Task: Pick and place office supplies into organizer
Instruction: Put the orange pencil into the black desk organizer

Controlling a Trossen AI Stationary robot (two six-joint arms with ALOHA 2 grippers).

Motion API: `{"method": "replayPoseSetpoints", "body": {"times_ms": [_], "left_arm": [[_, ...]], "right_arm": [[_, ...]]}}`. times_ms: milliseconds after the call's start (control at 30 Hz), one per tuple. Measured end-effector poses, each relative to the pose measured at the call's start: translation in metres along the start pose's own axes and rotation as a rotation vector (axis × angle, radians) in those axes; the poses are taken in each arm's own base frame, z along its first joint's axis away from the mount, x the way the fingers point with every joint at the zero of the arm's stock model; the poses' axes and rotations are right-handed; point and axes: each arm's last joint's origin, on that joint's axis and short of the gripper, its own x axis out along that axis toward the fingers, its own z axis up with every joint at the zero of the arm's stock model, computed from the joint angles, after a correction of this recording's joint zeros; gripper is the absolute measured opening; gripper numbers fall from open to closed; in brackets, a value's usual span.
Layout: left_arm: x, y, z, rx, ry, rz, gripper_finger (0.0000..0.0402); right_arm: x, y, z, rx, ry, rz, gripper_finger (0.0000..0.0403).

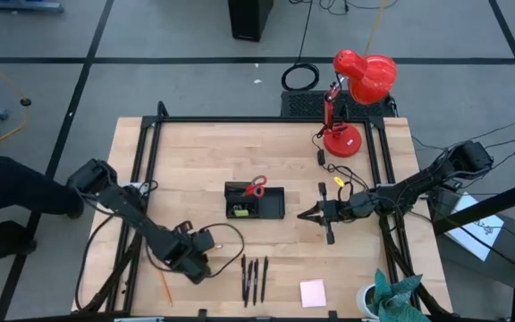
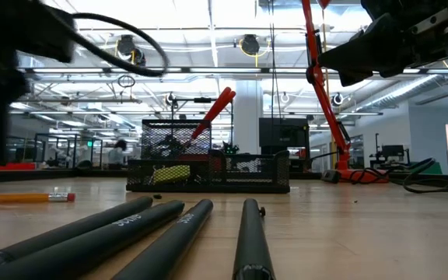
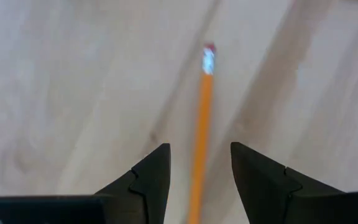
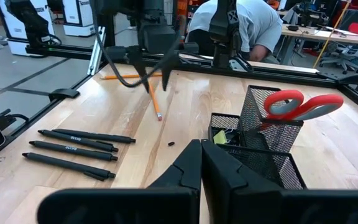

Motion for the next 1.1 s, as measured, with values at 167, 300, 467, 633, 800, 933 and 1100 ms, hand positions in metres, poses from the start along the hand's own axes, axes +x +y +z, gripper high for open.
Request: {"method": "replayPoseSetpoints", "body": {"times_ms": [167,300,467,633,800,933,1100], "left_arm": [[0.004,0.008,0.016,0.049,0.002,0.004,0.0175],[0.008,0.009,0.026,0.09,0.005,-0.03,0.0175],[0.018,0.006,0.03,0.132,0.041,-0.078,0.0175],[0.033,0.004,0.029,0.143,0.082,-0.047,0.0175],[0.049,0.001,0.027,0.148,0.124,-0.021,0.0175],[0.057,0.0,0.026,0.119,0.149,-0.002,0.0175],[0.06,0.0,0.027,0.089,0.134,0.003,0.0175]], "right_arm": [[0.0,0.0,0.0,0.0,0.0,0.001,0.0004],[0.0,0.0,0.0,-0.002,0.0,0.002,0.0004],[0.0,0.0,0.0,-0.007,0.001,0.002,0.0004],[0.0,0.0,0.0,-0.008,0.005,0.002,0.0004],[0.0,0.0,0.0,-0.008,0.006,0.002,0.0004],[0.0,0.0,-0.001,-0.008,0.007,0.001,0.0004],[0.0,0.0,-0.001,-0.008,0.007,0.001,0.0004]]}}
